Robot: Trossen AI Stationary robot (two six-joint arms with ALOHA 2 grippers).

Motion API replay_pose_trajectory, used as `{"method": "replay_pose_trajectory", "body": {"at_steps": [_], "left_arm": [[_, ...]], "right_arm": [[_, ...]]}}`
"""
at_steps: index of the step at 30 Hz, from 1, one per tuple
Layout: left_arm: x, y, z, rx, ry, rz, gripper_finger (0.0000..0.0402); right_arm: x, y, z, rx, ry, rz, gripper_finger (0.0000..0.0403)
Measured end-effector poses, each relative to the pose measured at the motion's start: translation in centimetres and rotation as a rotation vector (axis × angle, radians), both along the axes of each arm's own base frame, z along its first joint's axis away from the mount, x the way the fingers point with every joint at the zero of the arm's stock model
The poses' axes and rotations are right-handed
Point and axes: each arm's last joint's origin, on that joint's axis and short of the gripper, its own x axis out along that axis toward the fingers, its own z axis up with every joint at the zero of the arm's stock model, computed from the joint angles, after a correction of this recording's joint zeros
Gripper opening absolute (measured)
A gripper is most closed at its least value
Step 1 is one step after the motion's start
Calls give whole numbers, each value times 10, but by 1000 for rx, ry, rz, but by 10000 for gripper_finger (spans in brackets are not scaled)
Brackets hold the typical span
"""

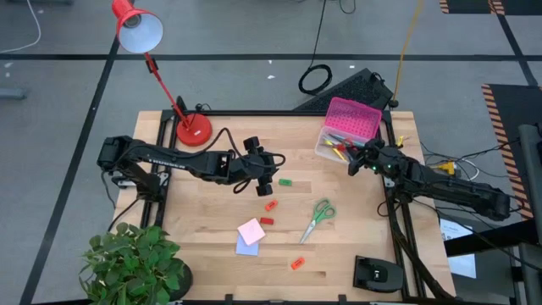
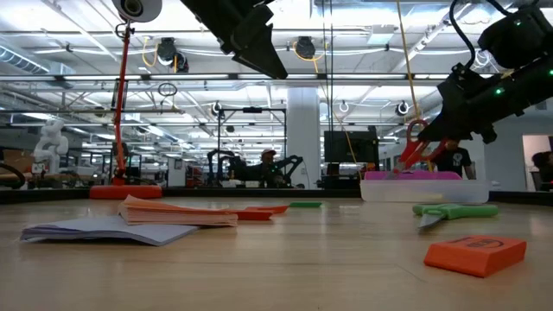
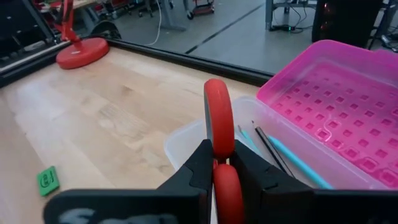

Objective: Pack school essentials
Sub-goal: Put the orange scissors into the supply box

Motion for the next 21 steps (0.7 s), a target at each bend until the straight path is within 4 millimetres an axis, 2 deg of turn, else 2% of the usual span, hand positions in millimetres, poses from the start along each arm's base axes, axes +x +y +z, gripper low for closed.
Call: {"method": "replay_pose_trajectory", "body": {"at_steps": [21], "left_arm": [[0,0,0,-1,-1,1,230]], "right_arm": [[-1,-2,-6,1,36,-66,138]]}}
